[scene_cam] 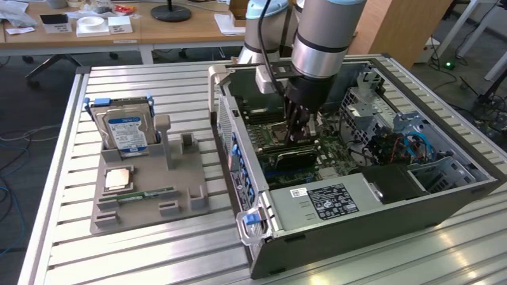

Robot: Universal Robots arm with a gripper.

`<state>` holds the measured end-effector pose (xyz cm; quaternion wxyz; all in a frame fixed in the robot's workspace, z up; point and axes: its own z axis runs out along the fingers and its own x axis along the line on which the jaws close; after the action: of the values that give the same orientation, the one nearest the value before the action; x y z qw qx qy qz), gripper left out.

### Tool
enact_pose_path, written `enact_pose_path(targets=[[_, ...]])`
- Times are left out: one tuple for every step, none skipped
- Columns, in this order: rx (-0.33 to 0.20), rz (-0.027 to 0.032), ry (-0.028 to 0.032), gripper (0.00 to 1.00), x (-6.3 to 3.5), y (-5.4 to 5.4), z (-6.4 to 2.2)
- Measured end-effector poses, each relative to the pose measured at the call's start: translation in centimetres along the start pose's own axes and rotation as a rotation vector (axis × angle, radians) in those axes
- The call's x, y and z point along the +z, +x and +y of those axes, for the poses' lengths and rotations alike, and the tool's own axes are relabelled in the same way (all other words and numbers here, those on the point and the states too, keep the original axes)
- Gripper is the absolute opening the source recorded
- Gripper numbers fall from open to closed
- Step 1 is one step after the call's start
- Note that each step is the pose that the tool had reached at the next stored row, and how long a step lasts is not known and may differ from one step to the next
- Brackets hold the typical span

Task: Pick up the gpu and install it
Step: 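Press down on the gpu until it lock into place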

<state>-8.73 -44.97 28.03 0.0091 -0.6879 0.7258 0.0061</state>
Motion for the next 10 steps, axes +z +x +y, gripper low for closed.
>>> enact_pose_path(targets=[[0.0, 0.0001, 0.0, 0.11, 0.15, 0.0, 0.0], [0.0, 0.0001, 0.0, 0.11, 0.28, 0.01, 0.0], [0.0, 0.0001, 0.0, 0.11, 0.4, 0.01, 0.0], [0.0, 0.0001, 0.0, 0.11, 0.49, 0.01, 0.0], [0.0, 0.0, 0.0, 0.11, 0.56, 0.01, 0.0], [0.0, 0.0001, 0.0, 0.11, 0.6, 0.02, 0.0], [0.0, 0.0, -0.0001, 0.11, 0.61, 0.02, 0.0], [0.0, 0.0, -0.0002, 0.11, 0.61, 0.02, 0.0], [0.0, 0.0, -0.0001, 0.11, 0.61, 0.02, 0.0], [0.0, -0.0002, 0.0, 0.11, 0.62, 0.02, 0.0]])
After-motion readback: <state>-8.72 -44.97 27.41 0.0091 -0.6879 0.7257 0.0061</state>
